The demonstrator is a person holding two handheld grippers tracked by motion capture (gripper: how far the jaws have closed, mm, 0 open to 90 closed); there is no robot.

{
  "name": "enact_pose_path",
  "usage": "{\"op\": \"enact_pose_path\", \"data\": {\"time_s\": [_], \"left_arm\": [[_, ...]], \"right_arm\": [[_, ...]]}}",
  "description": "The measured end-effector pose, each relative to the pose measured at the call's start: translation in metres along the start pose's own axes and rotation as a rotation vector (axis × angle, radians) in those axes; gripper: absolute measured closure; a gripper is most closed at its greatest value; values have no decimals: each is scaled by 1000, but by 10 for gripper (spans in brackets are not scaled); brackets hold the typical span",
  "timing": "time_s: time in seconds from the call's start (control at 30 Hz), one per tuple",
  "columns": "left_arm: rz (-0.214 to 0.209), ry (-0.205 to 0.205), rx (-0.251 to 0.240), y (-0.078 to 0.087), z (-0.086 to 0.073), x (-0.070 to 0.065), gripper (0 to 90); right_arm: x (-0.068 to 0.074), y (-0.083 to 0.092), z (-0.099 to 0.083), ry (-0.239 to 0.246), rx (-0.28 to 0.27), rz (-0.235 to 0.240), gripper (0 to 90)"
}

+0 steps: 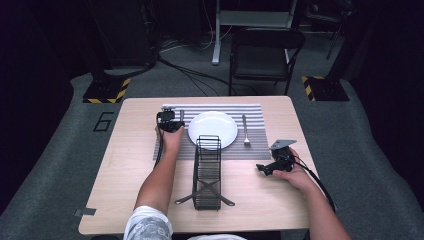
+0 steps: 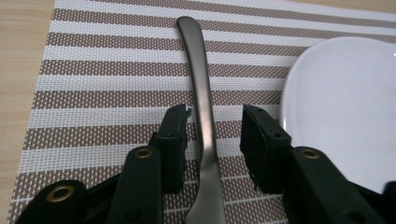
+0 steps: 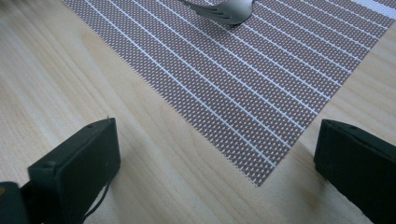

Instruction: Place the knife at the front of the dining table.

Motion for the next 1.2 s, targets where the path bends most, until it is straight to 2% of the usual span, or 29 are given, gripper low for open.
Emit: {"op": "enact_pose_path", "data": {"time_s": [0.2,0.33,0.5,0.63,0.7,0.9,1.07,1.2], "left_arm": [[-48,-35,-16,18,4,-1,554],[-80,-64,-40,39,10,-2,539],[-126,-83,-103,71,17,-4,511],[-137,-127,-117,94,17,-3,489],[-146,-134,-107,104,16,-1,475],[-152,-148,-128,134,11,7,456],[-168,-158,-135,150,5,11,451],[-172,-183,-126,160,-4,14,439]], "right_arm": [[0,0,0,-1,0,0,0],[0,0,0,1,0,0,0],[0,0,0,0,1,0,0],[0,0,0,-1,0,0,0],[0,0,0,0,1,0,0],[0,0,0,0,0,0,0],[0,0,0,1,0,0,0],[0,0,0,0,0,0,0]]}}
Point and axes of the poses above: each handheld gripper's, and its own axes: y roughly backward along the jaws, z roughly out of its top, x roughly to its left, the point moved 5 cm from there along -y, roughly forward along the jaws, and after that the axes turned 3 degrees about -x, right-handed, at the moved point
